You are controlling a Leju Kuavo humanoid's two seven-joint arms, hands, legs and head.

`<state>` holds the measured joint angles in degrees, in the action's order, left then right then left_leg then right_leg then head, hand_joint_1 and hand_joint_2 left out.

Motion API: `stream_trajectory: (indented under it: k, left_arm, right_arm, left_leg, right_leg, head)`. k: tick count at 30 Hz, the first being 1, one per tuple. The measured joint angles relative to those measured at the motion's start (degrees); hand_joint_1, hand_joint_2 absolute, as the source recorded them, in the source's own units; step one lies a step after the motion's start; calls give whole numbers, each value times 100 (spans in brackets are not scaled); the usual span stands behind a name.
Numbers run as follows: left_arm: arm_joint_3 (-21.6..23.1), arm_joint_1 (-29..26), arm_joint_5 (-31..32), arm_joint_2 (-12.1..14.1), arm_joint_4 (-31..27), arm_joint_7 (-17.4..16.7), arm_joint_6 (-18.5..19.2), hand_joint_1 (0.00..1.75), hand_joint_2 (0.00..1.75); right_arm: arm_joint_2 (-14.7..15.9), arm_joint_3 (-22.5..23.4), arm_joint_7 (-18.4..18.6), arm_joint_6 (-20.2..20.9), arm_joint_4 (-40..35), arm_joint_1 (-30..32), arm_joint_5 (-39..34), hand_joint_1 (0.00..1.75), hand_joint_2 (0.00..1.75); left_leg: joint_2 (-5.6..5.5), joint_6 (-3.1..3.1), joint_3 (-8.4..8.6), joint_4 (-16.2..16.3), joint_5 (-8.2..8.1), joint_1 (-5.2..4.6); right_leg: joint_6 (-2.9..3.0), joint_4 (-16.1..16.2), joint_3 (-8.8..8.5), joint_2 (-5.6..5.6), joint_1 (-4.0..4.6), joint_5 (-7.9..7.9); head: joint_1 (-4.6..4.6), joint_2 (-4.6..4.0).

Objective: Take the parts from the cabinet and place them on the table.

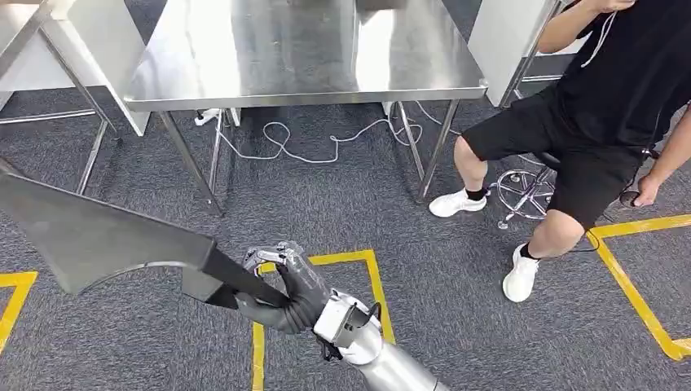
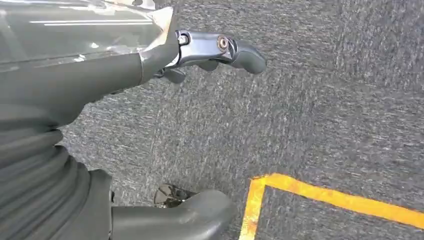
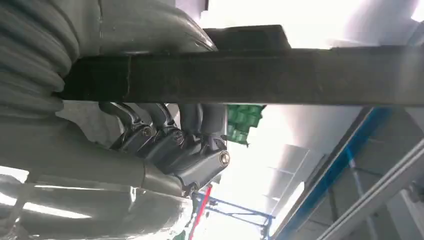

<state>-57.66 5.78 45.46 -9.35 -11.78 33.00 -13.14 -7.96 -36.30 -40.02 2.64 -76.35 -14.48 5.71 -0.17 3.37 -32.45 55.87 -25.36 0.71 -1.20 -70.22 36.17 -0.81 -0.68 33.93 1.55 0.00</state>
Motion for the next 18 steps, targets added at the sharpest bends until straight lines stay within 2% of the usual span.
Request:
stream_trajectory:
  k: [1, 2, 3, 4, 6, 7, 8, 9, 10, 12, 13, 14, 16, 17, 18]
  left_arm:
    - [0, -1, 0, 0, 0, 2, 2, 0, 175]
    - [0, -7, 0, 0, 0, 2, 4, 0, 175]
    - [0, -14, 0, -11, 0, 2, 4, 0, 175]
    - [0, -18, 0, -13, 0, 2, 7, 0, 175]
    - [0, -15, 0, -20, 0, 4, 9, 0, 175]
    - [0, -14, 0, -24, 2, 4, 11, 0, 175]
    - [0, -7, 0, -20, 0, 7, 11, 0, 175]
    - [0, 0, 0, -17, 0, 7, 13, 0, 175]
    - [0, -8, 0, -24, 2, 7, 13, 0, 175]
    - [0, 8, 0, -18, 0, 9, 11, 0, 175]
    - [0, 12, 0, -15, 0, 9, 11, 0, 175]
    - [2, 17, 2, -15, 0, 9, 11, 0, 175]
    - [0, -4, -9, -15, 0, 4, 9, 0, 175]
    - [-4, -5, -29, -9, 0, -4, 9, 0, 175]
    - [-9, -6, -48, -7, 0, -13, 9, 0, 175]
  right_arm:
    - [20, 0, 0, -9, 0, 21, 2, 175, 175]
    - [33, 0, 0, -9, 0, 34, 7, 175, 175]
    - [42, 0, 2, -9, 0, 39, 22, 175, 175]
    - [44, 0, 2, -9, 0, 38, 20, 175, 175]
    - [44, 0, 2, -11, 0, 37, 20, 175, 175]
    - [50, 0, 0, -11, 2, 41, 20, 175, 175]
    - [50, -2, 4, -11, 2, 30, 19, 175, 175]
    - [46, -2, 4, -11, 0, 32, 20, 175, 175]
    - [48, 2, 7, -11, 0, 42, 15, 175, 175]
    - [30, 4, 7, -11, -9, 41, 19, 175, 175]
    - [24, 9, 7, -11, -9, 28, 20, 175, 175]
    - [15, 9, 7, -11, -9, 26, 20, 175, 175]
    - [11, 9, 7, -11, -7, 33, 22, 175, 175]
    - [11, 9, 7, -11, -7, 39, 20, 175, 175]
    - [11, 9, 9, -11, -7, 38, 20, 175, 175]
  left_leg:
    - [0, 0, 13, 2, -28, -6]
    - [-1, -4, 40, 4, -55, -10]
    - [-4, -13, 83, 4, -88, -13]
    - [-8, -27, 153, 6, -135, -15]
    - [-9, -65, 279, 3, -229, -16]
    - [-10, -95, 319, 30, -275, -30]
    - [-16, -141, 289, 17, -308, -46]
    - [2, -187, 281, 3, -345, -50]
    - [9, -203, 326, 80, -333, -53]
    - [13, -264, 318, 166, -412, -8]
    - [12, -298, 217, 410, -480, -2]
    - [8, -329, -23, 826, -614, 9]
    - [6, -390, -564, 1604, -996, 27]
    - [6, -406, -742, 1751, -1052, 42]
    - [8, -412, -799, 1672, -953, 60]
  right_leg:
    - [1, -351, 258, 0, 1, 96]
    - [-38, -481, 409, 1, 1, 90]
    - [-91, -349, 416, 5, 0, -32]
    - [-145, 93, 275, 11, 2, -305]
    - [-192, 1144, -125, 54, 5, -894]
    - [-107, 1343, -129, 105, 22, -962]
    - [42, 1346, -135, 109, 47, -755]
    - [63, 1357, -217, 93, 50, -888]
    - [100, 1386, -136, 86, 29, -900]
    - [140, 1386, -325, 58, -49, -886]
    - [180, 1386, -362, 60, -46, -860]
    - [223, 1386, -393, 60, -42, -829]
    - [270, 1384, -435, 49, -35, -793]
    - [259, 1383, -456, 17, -35, -766]
    - [242, 1382, -486, -50, -37, -736]
  head:
    - [4, 0]
    - [7, 0]
    - [7, 0]
    - [7, 0]
    - [9, 0]
    - [9, 0]
    - [15, 0]
    - [17, 0]
    - [15, 0]
    - [23, 0]
    - [9, 0]
    - [7, 0]
    - [7, 0]
    - [7, 0]
    - [7, 0]
